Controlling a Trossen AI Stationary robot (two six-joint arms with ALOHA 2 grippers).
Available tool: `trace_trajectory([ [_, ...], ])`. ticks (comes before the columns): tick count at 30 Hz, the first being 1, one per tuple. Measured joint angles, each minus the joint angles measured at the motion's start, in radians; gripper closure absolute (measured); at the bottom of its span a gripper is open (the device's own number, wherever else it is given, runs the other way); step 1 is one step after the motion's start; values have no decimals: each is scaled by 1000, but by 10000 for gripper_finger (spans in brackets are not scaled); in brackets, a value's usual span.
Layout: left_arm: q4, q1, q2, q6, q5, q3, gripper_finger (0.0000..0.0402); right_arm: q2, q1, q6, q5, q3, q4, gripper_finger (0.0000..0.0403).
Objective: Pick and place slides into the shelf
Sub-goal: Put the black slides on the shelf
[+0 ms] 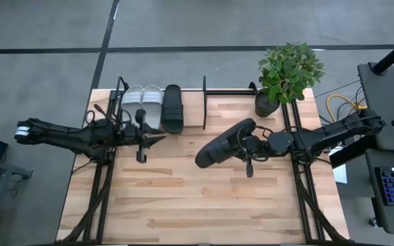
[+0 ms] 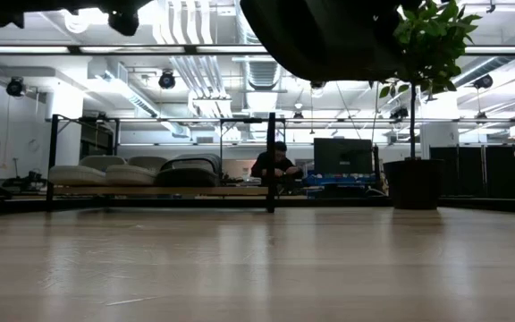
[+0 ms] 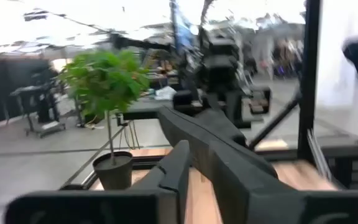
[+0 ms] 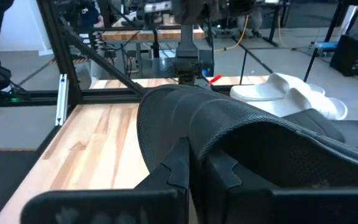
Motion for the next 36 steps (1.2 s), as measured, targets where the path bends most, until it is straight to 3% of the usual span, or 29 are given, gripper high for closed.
trace_trajectory([
  [5,14,0,81,138,23,72,277,-1,-17,1,0,27,-9,392],
  [11,6,-10,187,329,22,194,190,30,-31,38,7,178,-199,392],
  [20,-72,-95,298,751,-11,284,172,125,-47,94,9,424,-503,392],
  [24,-76,-155,330,861,-214,284,172,168,-47,101,35,515,-620,392],
  [31,-53,-253,440,1184,-741,288,172,193,-87,16,67,610,-662,392],
  [36,97,-272,511,1374,-948,289,172,195,-155,-30,60,636,-678,392],
])
